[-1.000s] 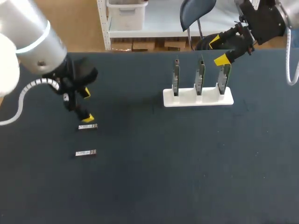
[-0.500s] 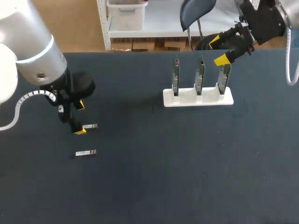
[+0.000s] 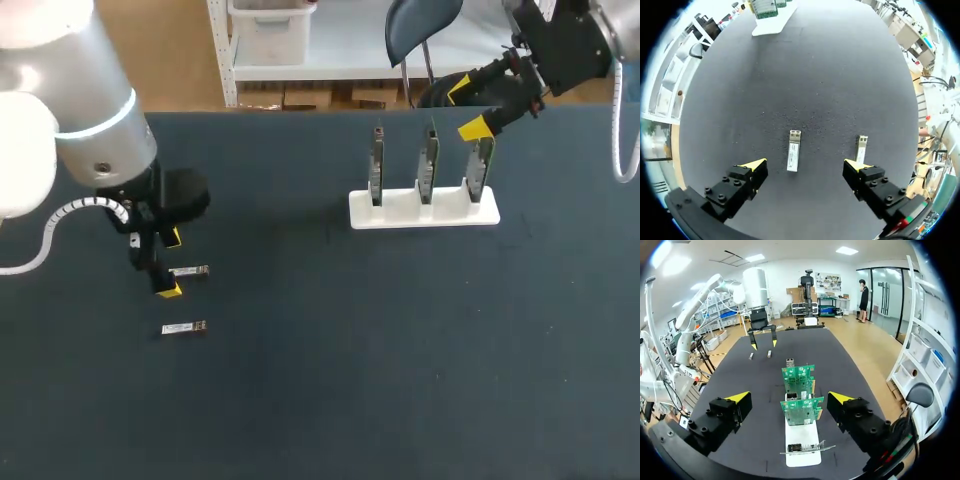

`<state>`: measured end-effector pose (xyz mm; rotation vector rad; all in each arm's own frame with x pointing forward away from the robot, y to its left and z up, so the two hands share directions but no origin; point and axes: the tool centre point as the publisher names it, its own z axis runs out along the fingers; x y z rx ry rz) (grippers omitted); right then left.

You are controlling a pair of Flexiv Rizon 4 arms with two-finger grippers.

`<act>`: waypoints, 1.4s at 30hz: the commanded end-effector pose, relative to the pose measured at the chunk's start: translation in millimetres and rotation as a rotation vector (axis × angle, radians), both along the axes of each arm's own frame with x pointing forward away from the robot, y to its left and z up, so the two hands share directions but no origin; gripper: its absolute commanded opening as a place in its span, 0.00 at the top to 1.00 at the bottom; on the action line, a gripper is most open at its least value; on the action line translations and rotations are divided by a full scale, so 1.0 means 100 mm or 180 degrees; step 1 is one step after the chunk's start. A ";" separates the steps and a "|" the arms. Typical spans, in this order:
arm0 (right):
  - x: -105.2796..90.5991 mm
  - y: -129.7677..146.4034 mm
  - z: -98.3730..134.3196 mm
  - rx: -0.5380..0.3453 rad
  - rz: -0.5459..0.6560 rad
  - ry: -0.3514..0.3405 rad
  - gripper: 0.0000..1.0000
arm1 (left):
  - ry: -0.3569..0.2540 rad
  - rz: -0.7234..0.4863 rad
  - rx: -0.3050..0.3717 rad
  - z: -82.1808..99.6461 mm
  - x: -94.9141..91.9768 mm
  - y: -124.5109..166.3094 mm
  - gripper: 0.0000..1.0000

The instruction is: Pick up the optical module with the left hand, and insert it into the network port with the right hand.

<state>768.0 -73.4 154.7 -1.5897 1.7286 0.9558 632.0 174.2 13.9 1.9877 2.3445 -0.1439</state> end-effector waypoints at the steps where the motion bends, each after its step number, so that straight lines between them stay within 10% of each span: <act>1: 0.00 0.00 0.00 0.0001 0.0000 -0.0001 0.00 | 0.0041 0.0004 0.0032 -0.08 0.05 -0.03 0.00; 34: 0.00 0.00 0.00 0.0001 0.0000 -0.0001 0.00 | 0.0152 -0.0011 0.0151 -0.32 0.14 0.06 0.00; 37: 0.00 0.00 0.00 0.0001 0.0000 -0.0001 0.00 | 0.0160 -0.0025 0.0146 -0.33 0.14 0.05 1.00; 42: 0.00 0.00 0.00 0.0001 0.0000 -0.0001 0.00 | 0.0182 -0.0027 0.0142 -0.34 0.12 0.03 1.00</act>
